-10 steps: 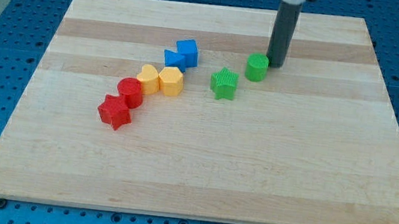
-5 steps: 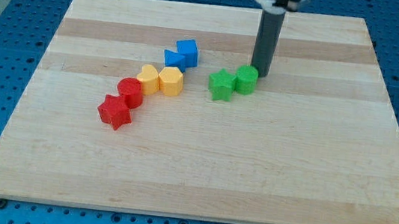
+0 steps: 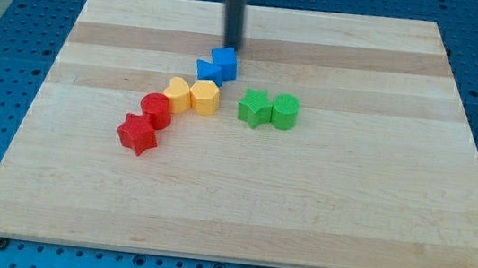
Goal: Push the green blocks to the center of the board
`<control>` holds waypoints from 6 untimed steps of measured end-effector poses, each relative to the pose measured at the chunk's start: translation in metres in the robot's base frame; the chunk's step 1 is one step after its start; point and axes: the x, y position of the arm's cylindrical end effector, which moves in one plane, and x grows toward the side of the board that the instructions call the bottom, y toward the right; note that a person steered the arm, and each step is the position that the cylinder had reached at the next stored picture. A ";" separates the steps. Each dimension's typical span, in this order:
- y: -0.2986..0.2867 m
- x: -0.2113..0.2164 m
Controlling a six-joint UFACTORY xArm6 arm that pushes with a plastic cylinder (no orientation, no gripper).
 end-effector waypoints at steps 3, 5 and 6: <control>-0.129 0.090; -0.070 0.082; -0.013 0.082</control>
